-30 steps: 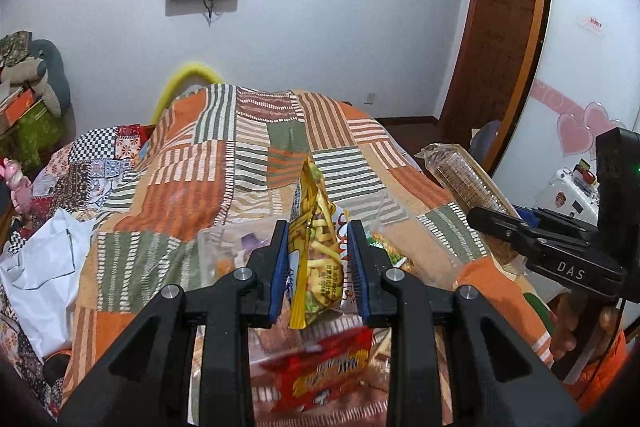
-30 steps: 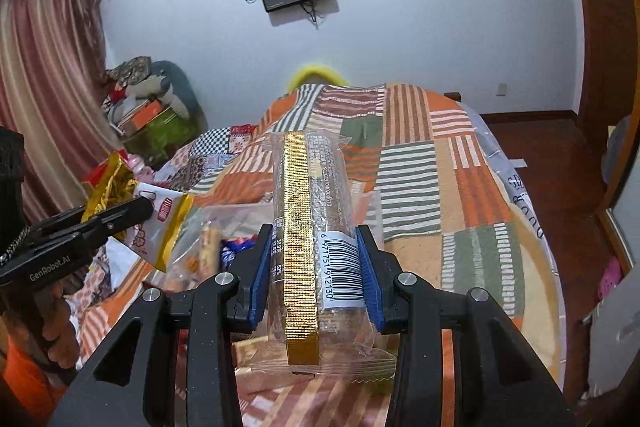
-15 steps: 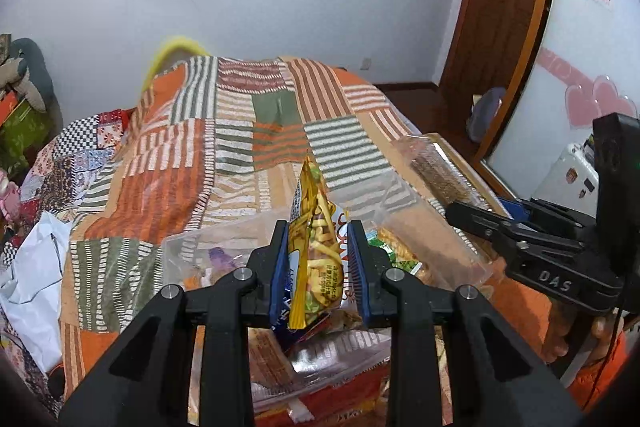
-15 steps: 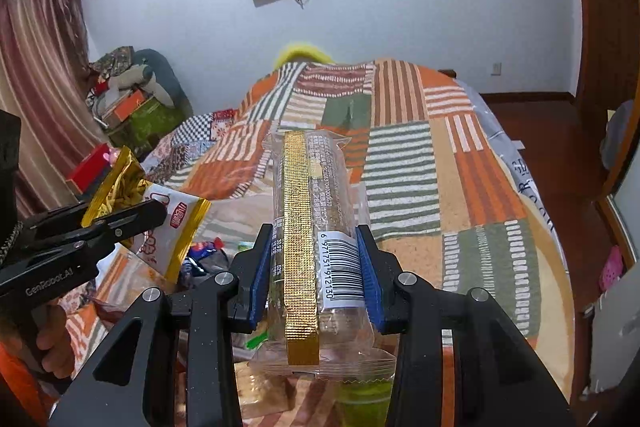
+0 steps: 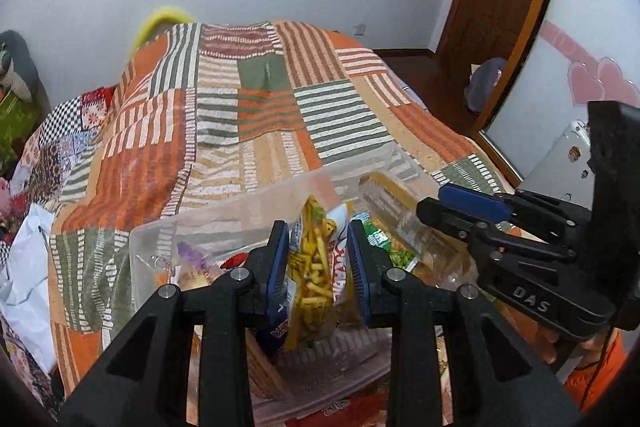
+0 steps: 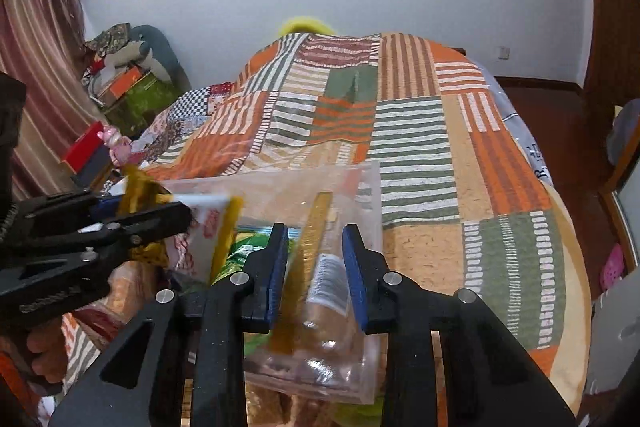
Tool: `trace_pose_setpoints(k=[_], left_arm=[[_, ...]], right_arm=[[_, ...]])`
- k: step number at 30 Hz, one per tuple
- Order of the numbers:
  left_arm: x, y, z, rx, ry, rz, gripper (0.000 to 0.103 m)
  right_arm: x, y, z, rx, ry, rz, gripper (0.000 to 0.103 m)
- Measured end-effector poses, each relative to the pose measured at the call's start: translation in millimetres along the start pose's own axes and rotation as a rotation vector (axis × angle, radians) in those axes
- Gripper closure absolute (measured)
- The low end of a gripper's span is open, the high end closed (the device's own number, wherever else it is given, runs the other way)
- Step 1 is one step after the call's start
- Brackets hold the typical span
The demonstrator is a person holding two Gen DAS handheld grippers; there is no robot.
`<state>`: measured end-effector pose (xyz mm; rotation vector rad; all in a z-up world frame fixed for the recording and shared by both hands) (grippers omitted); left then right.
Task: Organize snacks
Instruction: 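Carry the biscuit stick pack and Kakaro bag into the clear box and open both tools, then grasp the red snack bag with the right tool while the left tool grasps the orange-wrapped bread pack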
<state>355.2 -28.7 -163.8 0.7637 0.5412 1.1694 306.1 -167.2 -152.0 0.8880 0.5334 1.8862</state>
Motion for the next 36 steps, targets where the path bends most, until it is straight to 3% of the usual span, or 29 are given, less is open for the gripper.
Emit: trace_pose_setpoints(k=[2, 7, 12, 16, 20, 25, 29, 36], left_arm=[[1.7, 0.0, -0.7, 0.004, 0.010, 0.003, 0.069], [7.7, 15.4, -0.9, -0.027, 0.037, 0.020, 0.044], [12.2, 44.2, -1.3, -0.082, 0.045, 0.032, 0.036], [16.0, 66.2, -7.8, -0.110, 0.030, 0.062, 0.034], [21.3, 85.3, -23.3, -0.118, 0.040, 0.071, 0.024], [24.8, 105.8, -50.5, -0.120, 0.031, 0.097, 0.023], [26.7, 117.9, -72.8, -0.117, 0.016, 0.123, 0.021], [47.5, 118.4, -116.2, -0.079, 0.050, 0.164, 0.015]], right_arm=[[2.3, 0.9, 0.8, -0.001, 0.010, -0.006, 0.077], [6.0, 5.4, -3.6, 0.002, 0.035, -0.008, 0.077], [12.2, 15.8, -8.5, 0.004, 0.050, 0.003, 0.074], [17.9, 31.3, -12.7, -0.013, 0.059, 0.023, 0.065], [29.8, 44.8, -19.1, -0.028, 0.101, 0.038, 0.065], [46.5, 55.7, -31.1, -0.027, 0.130, 0.072, 0.064], [59.0, 55.6, -43.3, -0.016, 0.138, 0.097, 0.054], [76.1, 39.6, -69.8, 0.048, 0.136, 0.133, 0.044]])
Point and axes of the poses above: each gripper's, at about its wrist camera, not at the fingertips, and y roughly against the way its jaws point, x to its left, z to its top, the point moved 7 cm from there along -y, roughly the way its jaws point, and after that the axes turned 10 degrees about -y, right-handed, at the moved point
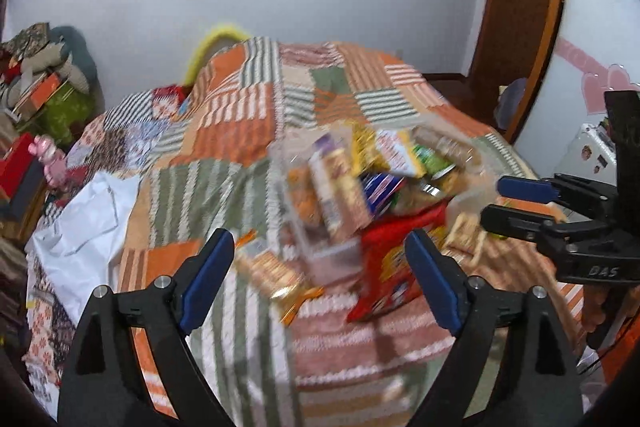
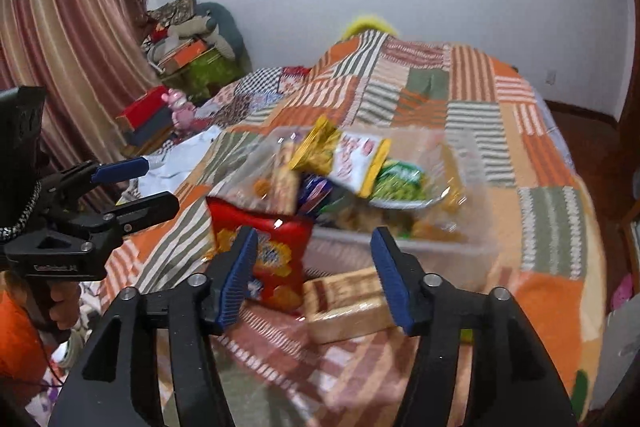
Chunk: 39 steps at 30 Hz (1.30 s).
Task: Organize snacks
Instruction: 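Grasp the red snack bag with the right tool while the left tool grasps the orange-wrapped bread pack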
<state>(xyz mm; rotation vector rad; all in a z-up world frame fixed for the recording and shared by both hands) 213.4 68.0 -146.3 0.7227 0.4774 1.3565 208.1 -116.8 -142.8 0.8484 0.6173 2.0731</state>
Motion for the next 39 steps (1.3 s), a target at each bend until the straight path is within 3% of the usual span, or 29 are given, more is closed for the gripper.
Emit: trace_pose_setpoints(k=[7, 11, 17, 22, 28, 34, 35, 37, 39], left_arm=[[34.0, -23.4, -45.6, 0.082, 0.101, 0.024, 0.015], [49.1, -39.7, -62.6, 0.121, 0.128, 0.041, 0.015], [73.4, -67.6, -66.0, 0.148, 0.195, 0.060, 0.015], [80.1, -91.3, -55.3, 0.147, 0.255, 0.029, 0.015], [67.8, -122.5, -58.6, 0.204, 0.209, 0.034, 0.015], [74.0, -117.2, -72.9, 0.205, 0.213, 0.040, 0.016], [75.6, -115.8, -74.9, 0.204, 0.212, 0.041, 0.018], [76.8, -110.2, -79.1, 0.198, 0.200, 0.033, 0.035], [75.7, -107.5, -81.3, 0.197, 0.180, 0.028, 0.047]], right_arm=[[13.5, -29.7, -18.7, 0.058, -0.029, 0.007, 0.026], [21.6, -43.6, -24.4, 0.084, -0.036, 0.007, 0.023], [31.2, -59.0, -29.0, 0.087, -0.027, -0.032, 0.014], [34.2, -66.0, -29.2, 0.082, -0.004, -0.057, 0.014], [31.6, -69.6, -26.2, 0.070, -0.038, -0.055, 0.014], [27.0, -68.5, -22.5, 0.051, -0.054, -0.059, 0.017], [27.1, -67.4, -22.8, 0.050, -0.058, -0.056, 0.022], [27.0, -65.6, -22.9, 0.054, -0.063, -0.027, 0.031], [27.1, -63.7, -23.8, 0.053, -0.058, -0.024, 0.034]])
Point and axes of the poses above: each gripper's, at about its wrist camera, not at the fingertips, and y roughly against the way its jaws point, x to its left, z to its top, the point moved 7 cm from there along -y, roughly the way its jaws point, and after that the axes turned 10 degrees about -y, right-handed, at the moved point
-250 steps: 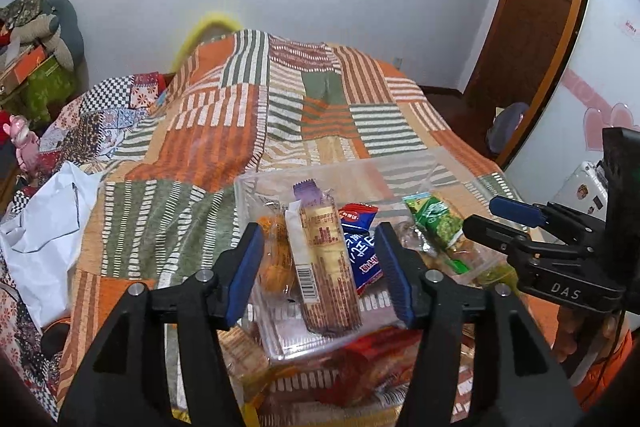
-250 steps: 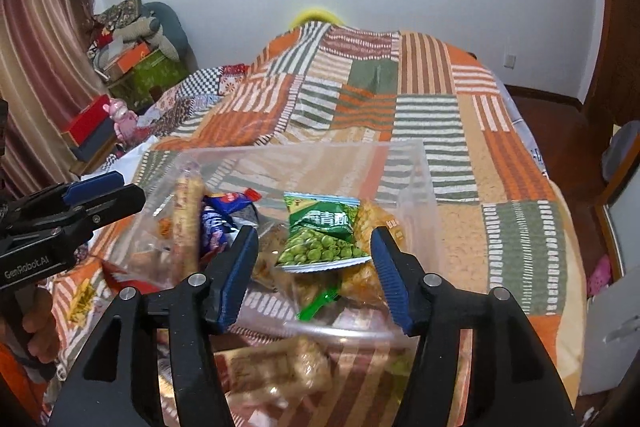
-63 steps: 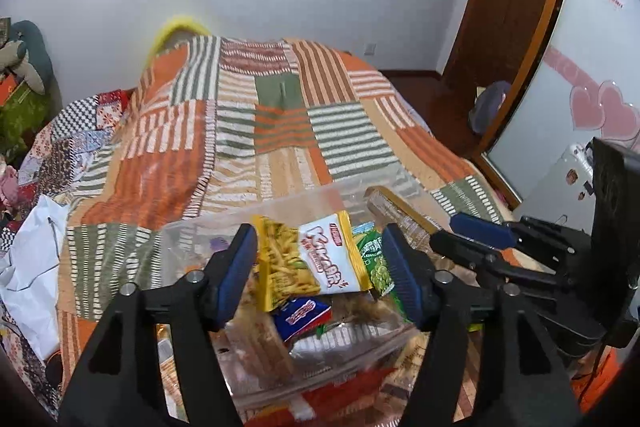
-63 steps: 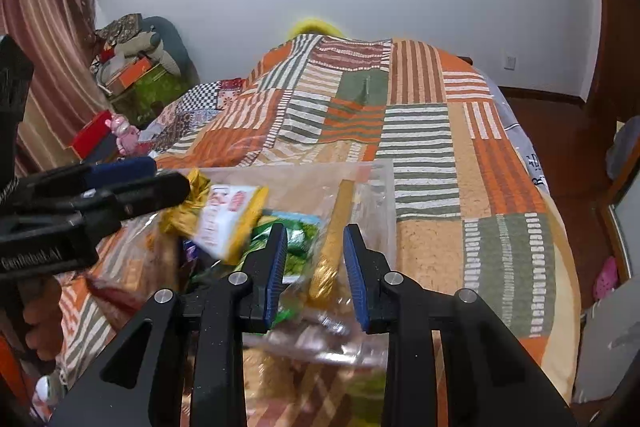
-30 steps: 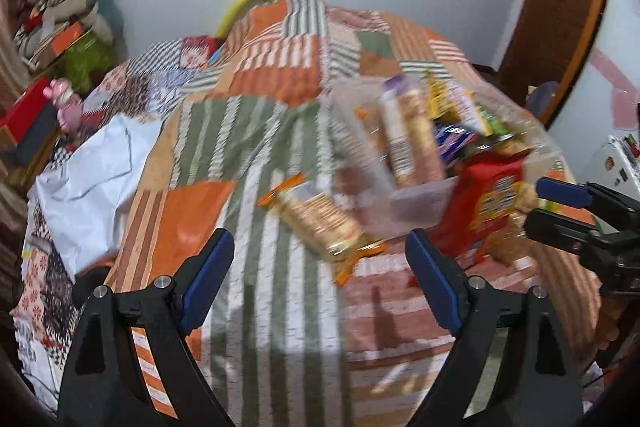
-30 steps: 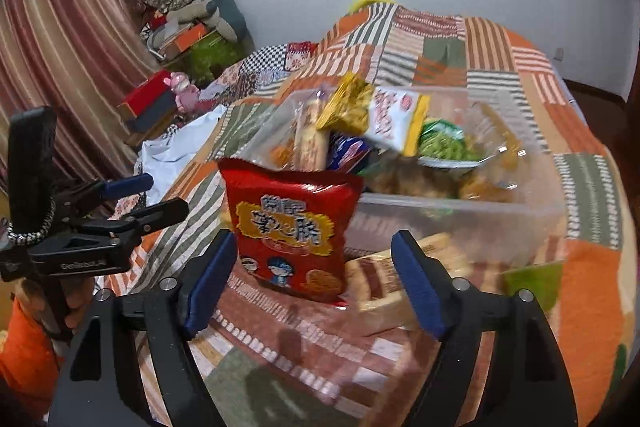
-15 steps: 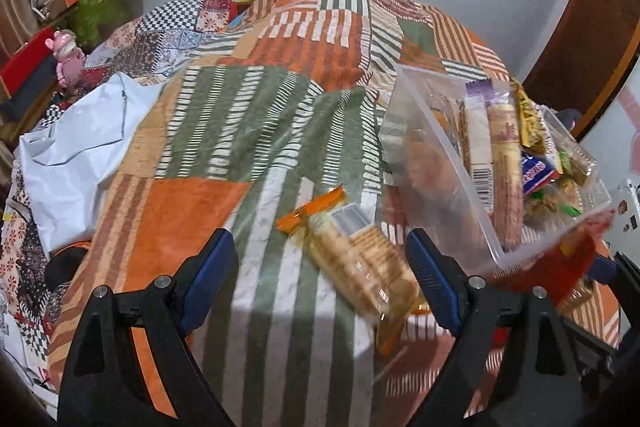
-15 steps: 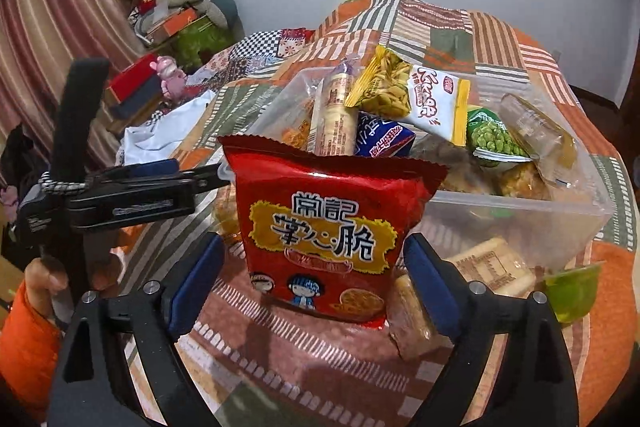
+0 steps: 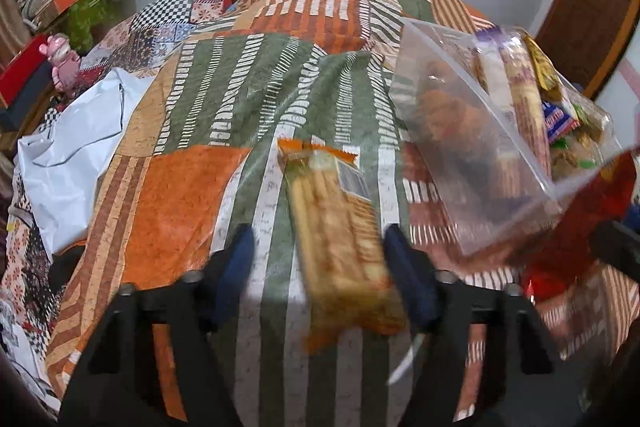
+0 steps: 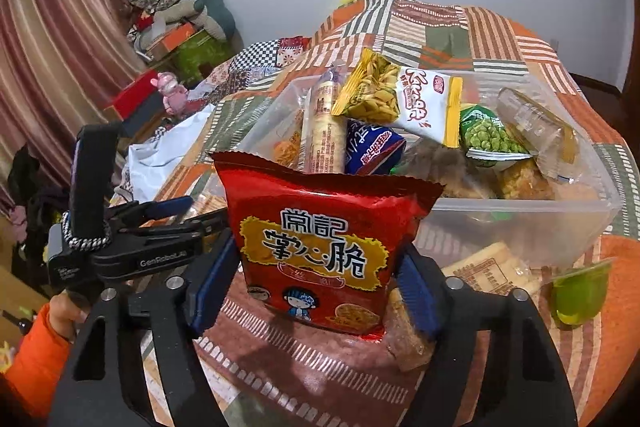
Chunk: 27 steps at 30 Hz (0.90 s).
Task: Organize snacks
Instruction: 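Grasp the red snack bag with the right tool while the left tool grasps the orange-wrapped bread pack, then lower the red bag and bread pack into the clear box and open both tools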
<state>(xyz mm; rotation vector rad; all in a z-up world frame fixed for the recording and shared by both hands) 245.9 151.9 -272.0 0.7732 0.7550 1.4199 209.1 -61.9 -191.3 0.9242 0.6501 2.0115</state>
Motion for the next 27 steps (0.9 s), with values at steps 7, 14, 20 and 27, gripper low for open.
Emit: trace_pose_setpoints(k=[7, 14, 20, 27], left_arm=[[-5.9, 7.0, -2.9, -0.021, -0.011, -0.007, 0.066], [-10.3, 44.2, 1.5, -0.089, -0.028, 0.020, 0.067], [-20.9, 83.9, 13.8, -0.169, -0.058, 0.020, 0.067], [-39.1, 113.5, 29.6, -0.236, -0.078, 0.010, 0.067]], right_arm=[[3.0, 12.2, -2.5, -0.025, 0.032, 0.005, 0.049], [7.5, 28.9, 5.4, -0.066, 0.061, 0.003, 0.050], [9.3, 46.1, 13.0, -0.098, 0.056, 0.017, 0.050], [13.1, 75.4, 29.7, -0.182, 0.085, 0.012, 0.050]])
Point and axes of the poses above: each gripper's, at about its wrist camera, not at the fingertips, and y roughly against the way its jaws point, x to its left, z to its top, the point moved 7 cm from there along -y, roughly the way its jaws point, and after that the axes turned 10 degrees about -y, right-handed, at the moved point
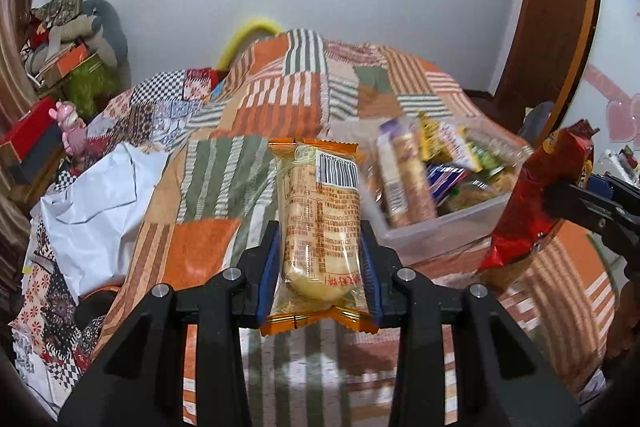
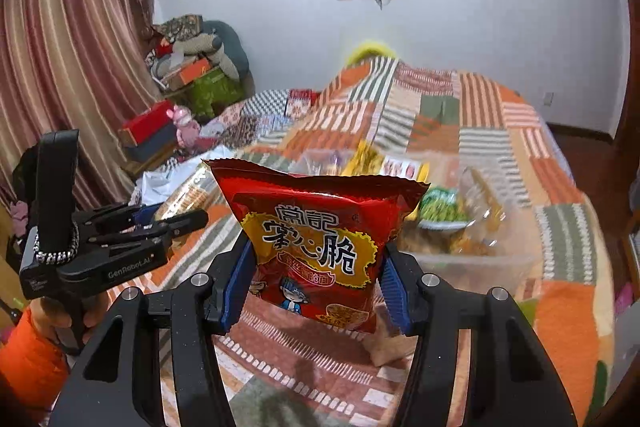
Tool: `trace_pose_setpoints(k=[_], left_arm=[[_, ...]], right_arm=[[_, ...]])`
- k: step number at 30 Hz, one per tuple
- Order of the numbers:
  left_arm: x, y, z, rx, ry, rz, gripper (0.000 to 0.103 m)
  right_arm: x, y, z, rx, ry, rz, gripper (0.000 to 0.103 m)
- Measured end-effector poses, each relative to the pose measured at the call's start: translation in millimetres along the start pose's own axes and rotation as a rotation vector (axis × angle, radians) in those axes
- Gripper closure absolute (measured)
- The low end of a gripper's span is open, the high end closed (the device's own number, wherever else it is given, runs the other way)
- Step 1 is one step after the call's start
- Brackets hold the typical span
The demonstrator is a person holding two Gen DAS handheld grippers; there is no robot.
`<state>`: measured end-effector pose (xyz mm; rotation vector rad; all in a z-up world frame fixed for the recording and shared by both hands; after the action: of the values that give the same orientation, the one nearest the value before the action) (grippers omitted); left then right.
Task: Organize snacks
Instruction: 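Lower the red bag and bread pack into the clear box and open both tools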
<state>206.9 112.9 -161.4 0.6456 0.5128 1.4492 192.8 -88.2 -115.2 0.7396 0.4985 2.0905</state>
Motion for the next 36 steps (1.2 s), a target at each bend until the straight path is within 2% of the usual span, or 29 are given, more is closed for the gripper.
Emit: trace_pose_setpoints(k=[7, 16, 22, 30, 36], left_arm=[[-19.9, 11.1, 22.5, -0.047, 0.000, -0.029, 0.067], [-38.2, 1.4, 42.9, -0.063, -0.013, -0.053, 0.067], [-45.7, -18.1, 51.3, -0.047, -0.009, -0.076, 0.067], [-55.6, -44.2, 59.5, -0.033, -0.013, -0.109, 0.067], [-55.4, -64.6, 60.3, -0.012, 0.013, -0.126, 0.067]], right_arm=[[-13.8, 20.1, 24.7, -0.095, 0.013, -0.051, 0.050], [-45.7, 25.4, 40.6, -0.147, -0.029, -0.102, 0.049], [-55.9, 11.8, 40.7, -0.132, -0.038, -0.128, 0.049], [-62.7, -12.7, 32.9, -0.084, -0.076, -0.110, 0.049], [-55.4, -26.8, 34.4, -0.062, -0.040, -0.103, 0.049]])
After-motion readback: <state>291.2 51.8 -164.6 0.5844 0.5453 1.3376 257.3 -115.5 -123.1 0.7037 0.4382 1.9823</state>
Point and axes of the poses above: each gripper's, at about its wrist camera, not at the fingertips, and y roughly against the way its jaws point, x to its left, z to its top, the point moved 7 cm from there along -y, roughly the way its jaws point, and after that the axes turned 10 degrees about -y, right-handed, at the moved point
